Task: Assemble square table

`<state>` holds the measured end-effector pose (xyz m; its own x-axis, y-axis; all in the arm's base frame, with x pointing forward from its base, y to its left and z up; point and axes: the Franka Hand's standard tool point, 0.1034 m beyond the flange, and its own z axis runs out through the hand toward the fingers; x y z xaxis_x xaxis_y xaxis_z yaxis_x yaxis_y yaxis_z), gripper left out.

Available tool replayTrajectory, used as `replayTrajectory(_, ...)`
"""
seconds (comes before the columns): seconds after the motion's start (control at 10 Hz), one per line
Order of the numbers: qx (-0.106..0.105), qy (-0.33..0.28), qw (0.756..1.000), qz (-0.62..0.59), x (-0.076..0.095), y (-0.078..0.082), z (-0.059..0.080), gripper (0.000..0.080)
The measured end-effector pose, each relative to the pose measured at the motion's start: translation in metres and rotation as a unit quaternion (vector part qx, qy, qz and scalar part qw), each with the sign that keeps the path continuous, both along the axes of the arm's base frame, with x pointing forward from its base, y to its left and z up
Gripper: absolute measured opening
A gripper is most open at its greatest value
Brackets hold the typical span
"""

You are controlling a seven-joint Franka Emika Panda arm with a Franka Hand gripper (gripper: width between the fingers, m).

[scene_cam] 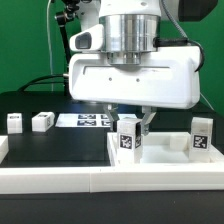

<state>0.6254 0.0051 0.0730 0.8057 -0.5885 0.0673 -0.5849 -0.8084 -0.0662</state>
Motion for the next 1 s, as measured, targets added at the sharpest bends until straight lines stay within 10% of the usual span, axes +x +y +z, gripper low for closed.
replayTrajectory(0.6,0.028,-0.002,0.960,-0.277,-0.0023,-0.0006,-0.0002,0.0290)
replayTrajectory(1.0,0.049,-0.001,0.886,-0.460,-0.0032,-0.0001,-0.0004,0.0290)
